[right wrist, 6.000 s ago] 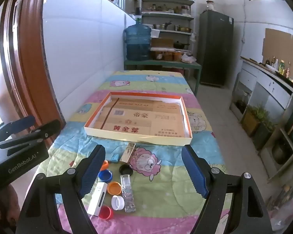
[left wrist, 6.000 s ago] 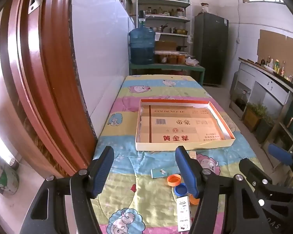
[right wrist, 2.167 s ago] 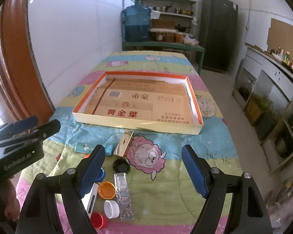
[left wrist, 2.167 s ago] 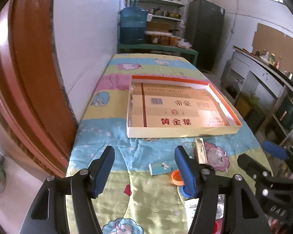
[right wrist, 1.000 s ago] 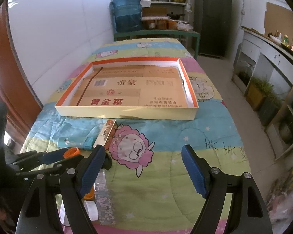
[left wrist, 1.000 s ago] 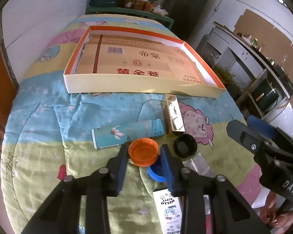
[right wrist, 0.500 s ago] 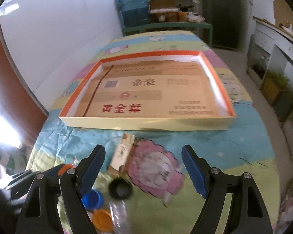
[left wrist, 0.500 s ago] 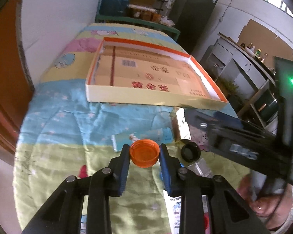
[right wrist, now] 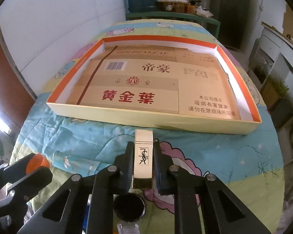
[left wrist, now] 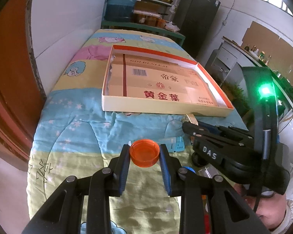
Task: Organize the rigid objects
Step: 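Carry the orange cap and gold box over the tray with both tools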
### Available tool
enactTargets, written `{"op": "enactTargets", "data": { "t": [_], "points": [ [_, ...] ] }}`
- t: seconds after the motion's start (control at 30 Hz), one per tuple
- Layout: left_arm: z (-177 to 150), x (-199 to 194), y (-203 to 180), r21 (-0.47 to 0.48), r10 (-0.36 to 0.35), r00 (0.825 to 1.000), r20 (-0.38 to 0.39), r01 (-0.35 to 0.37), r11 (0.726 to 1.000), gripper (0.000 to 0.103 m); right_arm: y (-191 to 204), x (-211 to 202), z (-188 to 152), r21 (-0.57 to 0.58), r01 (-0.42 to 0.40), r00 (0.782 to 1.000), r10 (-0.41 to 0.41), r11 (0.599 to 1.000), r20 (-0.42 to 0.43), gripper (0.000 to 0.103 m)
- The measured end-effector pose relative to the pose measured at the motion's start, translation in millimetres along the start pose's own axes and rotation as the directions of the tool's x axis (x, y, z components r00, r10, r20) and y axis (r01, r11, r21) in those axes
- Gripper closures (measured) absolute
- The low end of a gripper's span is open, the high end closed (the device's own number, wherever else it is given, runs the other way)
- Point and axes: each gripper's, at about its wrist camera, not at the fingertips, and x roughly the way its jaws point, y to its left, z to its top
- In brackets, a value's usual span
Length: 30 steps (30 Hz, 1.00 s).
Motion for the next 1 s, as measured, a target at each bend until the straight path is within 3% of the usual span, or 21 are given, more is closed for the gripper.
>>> {"op": "enactTargets", "data": {
  "t": [0.5, 1.0],
  "points": [
    [22.1, -15.5, -9.7, 0.026, 0.029, 0.998, 0.063, -0.031, 0.999, 0.073, -15.2, -50.1, 3.6, 0.016, -0.025, 0.996, 0.024, 1.0, 0.082, 0.085],
    [87.1, -6.6, -27.0, 0.039, 0.101, 0.99, 0.104, -0.105, 0.994, 0.073, -62.8, -84.0, 35.5, 0.041, -0.004, 0.988, -0.003, 0.999, 0.152, 0.085]
  ]
}}
